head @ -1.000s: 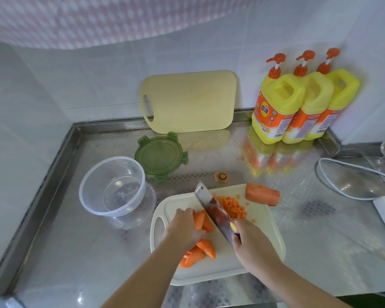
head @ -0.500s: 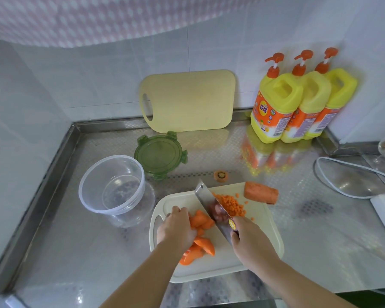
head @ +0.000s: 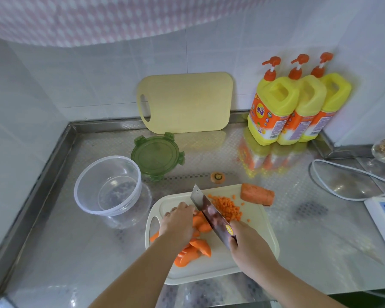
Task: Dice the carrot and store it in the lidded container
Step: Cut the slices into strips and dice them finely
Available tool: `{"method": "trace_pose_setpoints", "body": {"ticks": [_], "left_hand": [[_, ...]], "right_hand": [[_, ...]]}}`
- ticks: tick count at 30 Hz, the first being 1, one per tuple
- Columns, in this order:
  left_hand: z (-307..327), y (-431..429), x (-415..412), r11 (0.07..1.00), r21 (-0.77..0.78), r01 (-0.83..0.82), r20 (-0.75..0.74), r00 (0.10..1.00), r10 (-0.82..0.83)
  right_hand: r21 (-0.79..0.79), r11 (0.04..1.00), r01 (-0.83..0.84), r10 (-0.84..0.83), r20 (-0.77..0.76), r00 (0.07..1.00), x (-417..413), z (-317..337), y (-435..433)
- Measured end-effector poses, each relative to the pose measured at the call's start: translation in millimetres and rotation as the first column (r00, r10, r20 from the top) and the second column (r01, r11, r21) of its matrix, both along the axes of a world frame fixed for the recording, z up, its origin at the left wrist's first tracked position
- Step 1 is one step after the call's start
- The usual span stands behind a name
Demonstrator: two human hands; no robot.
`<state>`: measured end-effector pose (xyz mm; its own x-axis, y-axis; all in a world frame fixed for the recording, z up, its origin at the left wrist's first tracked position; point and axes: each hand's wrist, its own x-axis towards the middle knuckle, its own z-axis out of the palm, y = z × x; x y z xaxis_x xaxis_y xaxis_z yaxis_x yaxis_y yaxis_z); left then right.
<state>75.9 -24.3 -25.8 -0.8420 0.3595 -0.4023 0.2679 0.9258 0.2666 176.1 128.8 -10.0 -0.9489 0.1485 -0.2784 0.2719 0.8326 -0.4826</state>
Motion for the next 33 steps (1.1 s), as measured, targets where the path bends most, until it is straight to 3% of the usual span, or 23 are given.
{"method": "trace_pose_setpoints", "body": {"ticks": [7,18,21,23,25,28,30,33], "left_hand": [[-7,0,-4,0.983,0.168,-0.072,0.086,0.995,0.058],[-2,-10,-6,0.997,0.075,-0.030,0.029,0.999,0.028],[2,-10,-6,0.982,0.142,-0.122,0.043,0.992,0.117],[5,-11,-10,0.937,0.247,-0.246,0.140,0.966,0.217],[10,-8,-9,0.840,0.348,-0.416,0.345,0.890,0.297],[12,3,2,0.716,0.369,-0.592,0.535,0.766,0.357],[9,10,9,0.753,0.344,-0.561,0.472,0.797,0.378],[8,12,12,0.876,0.244,-0.415,0.231,0.903,0.363]], "right_hand": [[0.006,1.000,0.009,-0.010,0.020,1.000,2,4,4],[0.017,1.000,0.022,-0.024,0.067,0.997,0,8,2],[0.018,1.000,0.025,-0.026,0.066,0.997,-1,4,2],[0.017,0.999,0.034,-0.035,0.061,0.998,-2,2,2],[0.020,0.999,0.038,-0.039,0.062,0.997,-3,1,3],[0.023,0.999,0.028,-0.030,0.066,0.997,-3,4,4],[0.022,0.999,0.029,-0.030,0.061,0.998,-2,5,4],[0.012,1.000,0.025,-0.026,0.053,0.998,-1,5,4]]}}
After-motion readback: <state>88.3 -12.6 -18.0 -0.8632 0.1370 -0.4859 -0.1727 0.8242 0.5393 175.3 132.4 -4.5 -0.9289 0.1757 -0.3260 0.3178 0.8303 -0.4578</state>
